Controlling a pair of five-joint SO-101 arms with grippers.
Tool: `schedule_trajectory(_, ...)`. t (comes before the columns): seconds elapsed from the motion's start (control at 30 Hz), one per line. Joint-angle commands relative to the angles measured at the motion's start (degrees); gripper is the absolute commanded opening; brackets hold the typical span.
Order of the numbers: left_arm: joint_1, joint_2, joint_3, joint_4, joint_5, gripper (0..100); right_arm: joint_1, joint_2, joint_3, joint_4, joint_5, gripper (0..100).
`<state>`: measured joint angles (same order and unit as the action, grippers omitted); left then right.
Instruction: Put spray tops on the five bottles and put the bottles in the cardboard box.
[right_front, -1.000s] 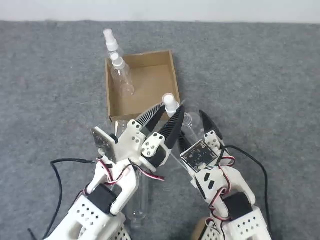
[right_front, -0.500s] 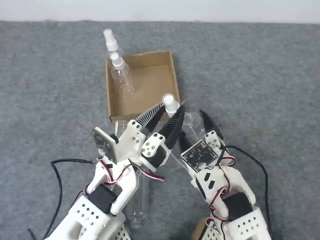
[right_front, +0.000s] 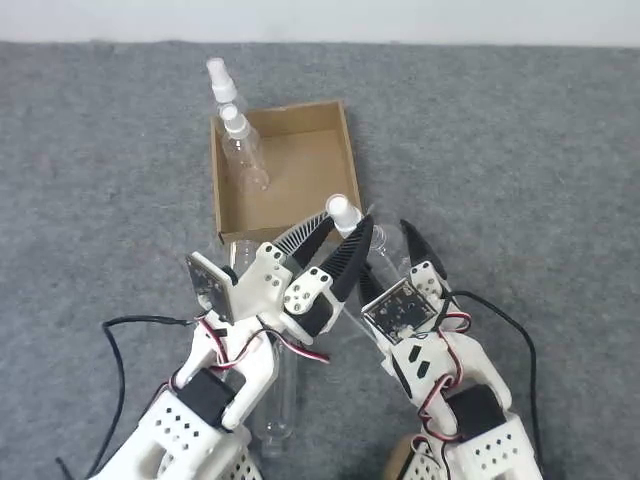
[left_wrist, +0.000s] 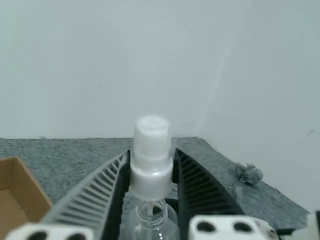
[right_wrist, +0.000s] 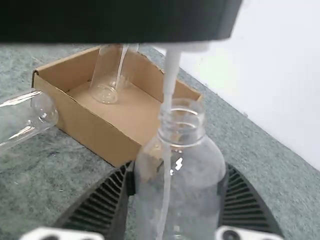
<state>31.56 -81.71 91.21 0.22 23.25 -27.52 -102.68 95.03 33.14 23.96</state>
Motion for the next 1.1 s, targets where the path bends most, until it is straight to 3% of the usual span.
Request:
schedule_trajectory(0.0, 0.53, -0.35, -0.66, 0.18, 1.05, 12, 1.19, -1.27, 1.41, -0.4, 0.0, 18.0)
schedule_trajectory(1.07, 3.25, -0.26, 2.15, 0.09, 0.62, 12, -1.98, -1.27, 0.09, -1.63, 0.0, 18.0)
